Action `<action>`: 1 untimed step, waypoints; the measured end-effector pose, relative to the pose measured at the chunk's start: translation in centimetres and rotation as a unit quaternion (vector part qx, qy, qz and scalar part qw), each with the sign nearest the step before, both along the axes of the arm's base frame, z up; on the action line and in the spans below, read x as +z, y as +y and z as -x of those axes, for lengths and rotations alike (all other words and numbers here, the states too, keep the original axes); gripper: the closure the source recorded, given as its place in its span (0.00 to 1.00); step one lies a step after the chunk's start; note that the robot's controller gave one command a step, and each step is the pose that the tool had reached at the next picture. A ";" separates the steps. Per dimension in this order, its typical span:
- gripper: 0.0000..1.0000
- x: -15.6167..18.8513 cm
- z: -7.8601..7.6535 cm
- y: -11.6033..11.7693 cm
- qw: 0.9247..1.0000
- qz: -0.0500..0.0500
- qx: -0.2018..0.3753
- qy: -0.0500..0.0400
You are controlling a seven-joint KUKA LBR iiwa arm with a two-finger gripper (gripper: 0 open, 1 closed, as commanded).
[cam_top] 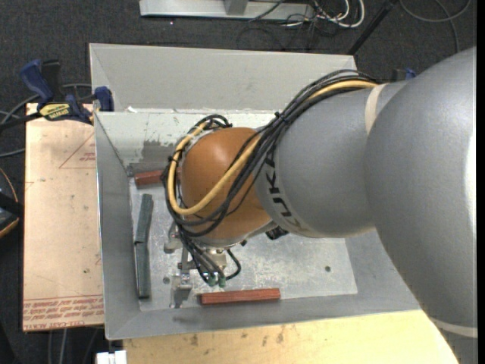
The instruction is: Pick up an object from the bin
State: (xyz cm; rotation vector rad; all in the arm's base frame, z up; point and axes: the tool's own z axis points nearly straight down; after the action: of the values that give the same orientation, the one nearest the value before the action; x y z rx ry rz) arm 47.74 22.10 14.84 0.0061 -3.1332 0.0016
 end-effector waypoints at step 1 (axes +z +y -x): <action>0.00 0.4 -0.2 -0.1 1.000 -0.001 -0.002 -0.003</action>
Offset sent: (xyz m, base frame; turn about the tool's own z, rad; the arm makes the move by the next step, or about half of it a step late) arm 0.0044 -0.0871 -0.0784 -0.2587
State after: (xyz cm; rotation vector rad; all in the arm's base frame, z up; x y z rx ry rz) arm 47.97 21.99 15.23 -0.0009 -3.1401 -0.0008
